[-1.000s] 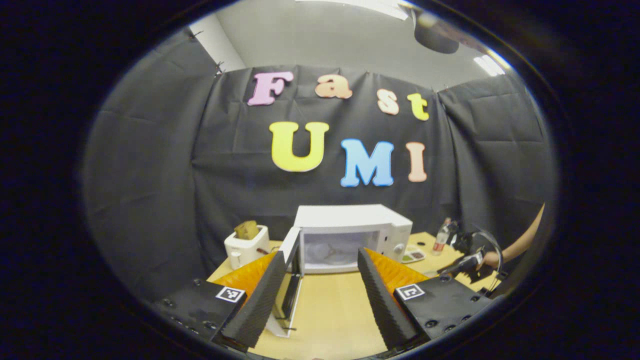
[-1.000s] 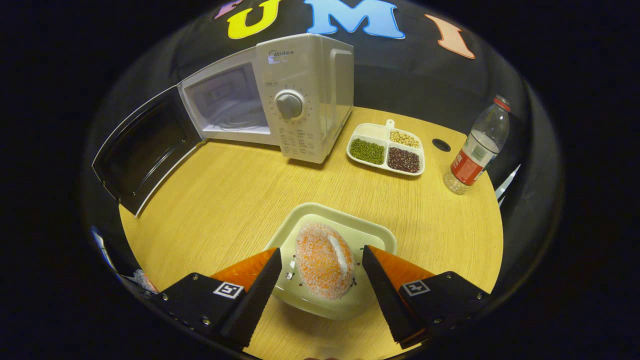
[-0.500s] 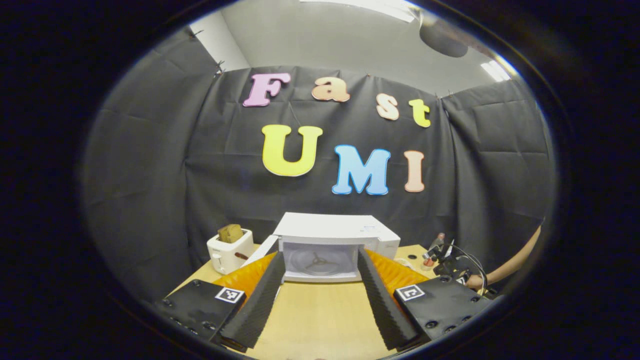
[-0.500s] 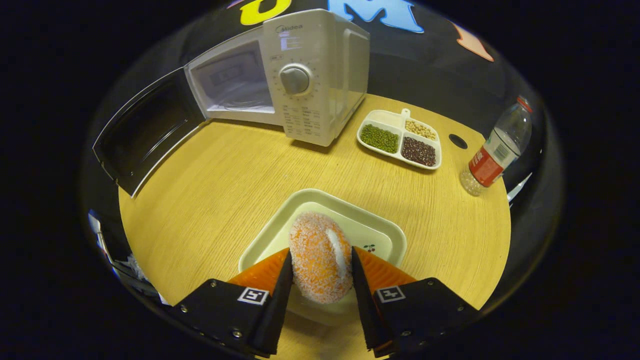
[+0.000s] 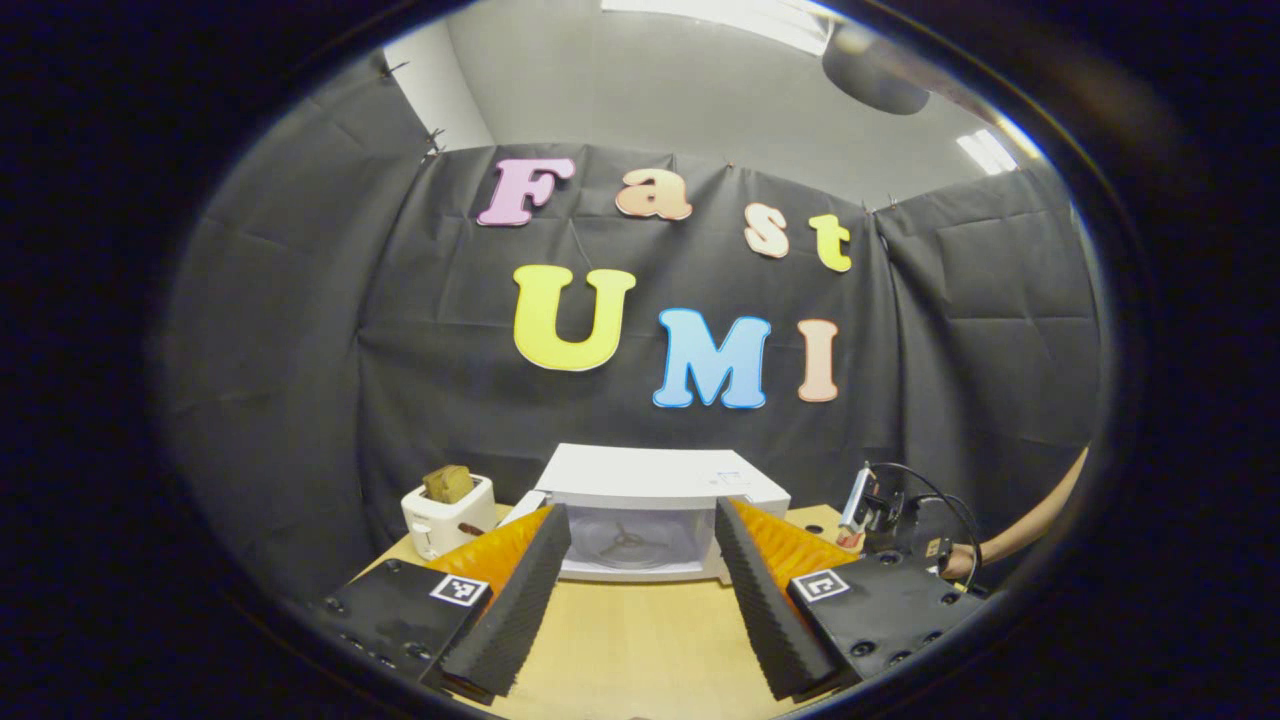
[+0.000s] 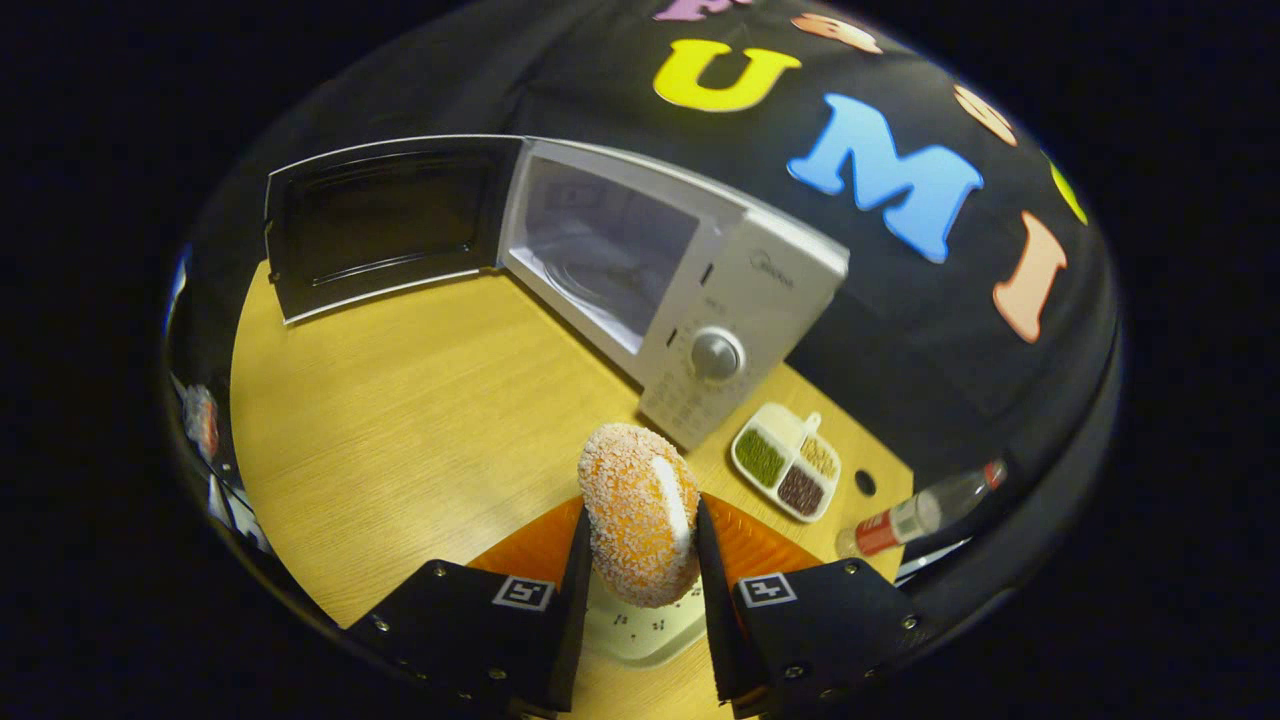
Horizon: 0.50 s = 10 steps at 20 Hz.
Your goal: Open the microwave oven with the left hand, put the food in, and close the microwave oven.
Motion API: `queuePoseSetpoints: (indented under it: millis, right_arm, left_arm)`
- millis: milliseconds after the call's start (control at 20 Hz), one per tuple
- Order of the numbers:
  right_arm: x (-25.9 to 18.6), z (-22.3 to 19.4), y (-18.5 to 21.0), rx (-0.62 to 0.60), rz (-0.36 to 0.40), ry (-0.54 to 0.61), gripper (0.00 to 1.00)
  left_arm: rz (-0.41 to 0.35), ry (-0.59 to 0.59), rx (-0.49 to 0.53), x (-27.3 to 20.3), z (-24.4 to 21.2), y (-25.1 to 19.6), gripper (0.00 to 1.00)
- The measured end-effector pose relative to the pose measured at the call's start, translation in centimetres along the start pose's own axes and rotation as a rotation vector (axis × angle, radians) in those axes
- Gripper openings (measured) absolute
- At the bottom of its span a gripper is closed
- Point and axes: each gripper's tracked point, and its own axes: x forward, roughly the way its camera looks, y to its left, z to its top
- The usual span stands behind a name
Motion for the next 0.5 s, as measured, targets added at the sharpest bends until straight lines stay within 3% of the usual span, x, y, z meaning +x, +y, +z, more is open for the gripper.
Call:
queuePoseSetpoints:
  millis: [150,350,500]
  right_arm:
    - [0.2,5.5,0.8,-0.145,-0.054,-0.122,0.52]
    - [2.2,10.4,1.4,-0.296,-0.112,-0.194,0.52]
    - [4.9,13.6,2.2,-0.388,-0.145,-0.243,0.52]
  left_arm:
    - [0.015,-0.026,-0.004,-0.3,0.8,1.2,0.94]
    - [0.058,-0.058,0.042,-1.6,1.4,2.3,0.94]
    - [0.07,-0.068,-0.021,-2.6,1.0,2.7,0.94]
